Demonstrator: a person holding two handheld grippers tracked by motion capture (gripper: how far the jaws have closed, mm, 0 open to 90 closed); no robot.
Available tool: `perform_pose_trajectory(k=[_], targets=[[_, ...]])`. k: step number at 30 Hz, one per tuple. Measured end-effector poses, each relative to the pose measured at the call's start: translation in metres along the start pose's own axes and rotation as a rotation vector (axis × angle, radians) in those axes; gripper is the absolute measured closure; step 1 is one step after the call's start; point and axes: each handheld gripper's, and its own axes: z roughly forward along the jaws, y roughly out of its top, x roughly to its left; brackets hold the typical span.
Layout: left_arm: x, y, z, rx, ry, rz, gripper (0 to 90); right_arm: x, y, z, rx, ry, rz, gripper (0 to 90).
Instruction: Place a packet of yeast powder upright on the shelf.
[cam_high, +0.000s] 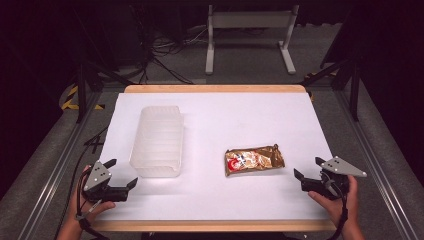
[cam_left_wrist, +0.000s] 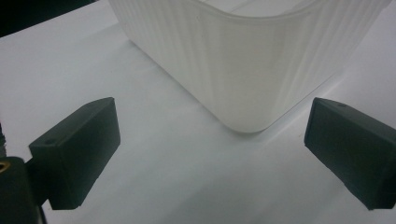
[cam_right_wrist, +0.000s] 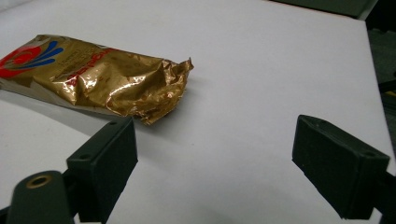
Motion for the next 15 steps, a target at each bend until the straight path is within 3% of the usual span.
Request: perform_pose_trajectory(k=[8, 15], targets=[[0.000, 0.001, 0.005, 0.005, -0.005, 0.017, 4.5, -0.001, -0.005, 0.010, 0.036, 0.013, 0.009, 17.5], [0.001, 0.002, 0.003, -0.012, -0.011, 0.022, 4.4, 0.006, -0.003, 0.021, 0.066, 0.088, 0.065, 19.2]])
